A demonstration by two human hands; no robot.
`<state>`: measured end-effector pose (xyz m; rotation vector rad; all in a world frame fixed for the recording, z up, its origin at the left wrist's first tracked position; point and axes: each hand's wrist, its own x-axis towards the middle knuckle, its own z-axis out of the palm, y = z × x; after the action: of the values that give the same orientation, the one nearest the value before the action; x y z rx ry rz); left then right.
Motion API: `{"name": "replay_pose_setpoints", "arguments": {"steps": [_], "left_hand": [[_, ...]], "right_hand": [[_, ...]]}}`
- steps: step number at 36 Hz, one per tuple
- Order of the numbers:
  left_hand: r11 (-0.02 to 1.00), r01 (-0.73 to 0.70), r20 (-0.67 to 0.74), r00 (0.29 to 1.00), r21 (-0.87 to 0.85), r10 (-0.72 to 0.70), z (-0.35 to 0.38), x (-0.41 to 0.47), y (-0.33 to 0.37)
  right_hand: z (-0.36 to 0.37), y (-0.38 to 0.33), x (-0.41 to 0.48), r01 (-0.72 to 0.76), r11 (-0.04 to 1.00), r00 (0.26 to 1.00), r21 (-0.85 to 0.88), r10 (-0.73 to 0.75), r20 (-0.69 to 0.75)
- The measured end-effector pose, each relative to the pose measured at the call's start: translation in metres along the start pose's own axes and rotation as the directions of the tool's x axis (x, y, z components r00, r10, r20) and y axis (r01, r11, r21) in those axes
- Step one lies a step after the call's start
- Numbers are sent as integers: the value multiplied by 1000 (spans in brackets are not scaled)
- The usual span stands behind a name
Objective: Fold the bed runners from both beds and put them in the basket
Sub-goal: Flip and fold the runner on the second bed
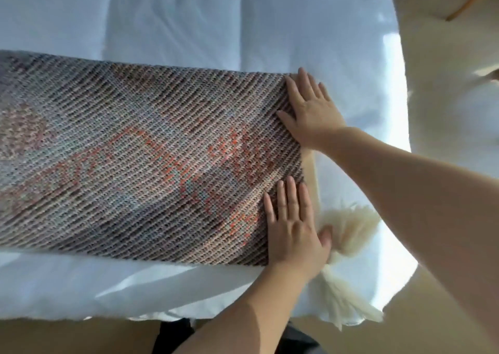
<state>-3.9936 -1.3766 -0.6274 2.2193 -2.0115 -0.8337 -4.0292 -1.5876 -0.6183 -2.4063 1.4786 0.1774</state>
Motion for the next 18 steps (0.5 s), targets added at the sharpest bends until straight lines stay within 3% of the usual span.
{"name": "replay_pose_setpoints", "arguments": {"steps": [4,12,18], "left_hand": [[996,90,28,996,28,-90,0,1,15],[997,40,113,993,59,-46,-26,0,13],[983,143,37,989,-111,-140,-67,-22,-2]], "right_hand": [[-17,-6,10,-17,990,999,137,23,-41],[-34,-9,37,-43,997,993,64,50,-105],[-57,-9,30,-99,962,995,253,88,55]]}}
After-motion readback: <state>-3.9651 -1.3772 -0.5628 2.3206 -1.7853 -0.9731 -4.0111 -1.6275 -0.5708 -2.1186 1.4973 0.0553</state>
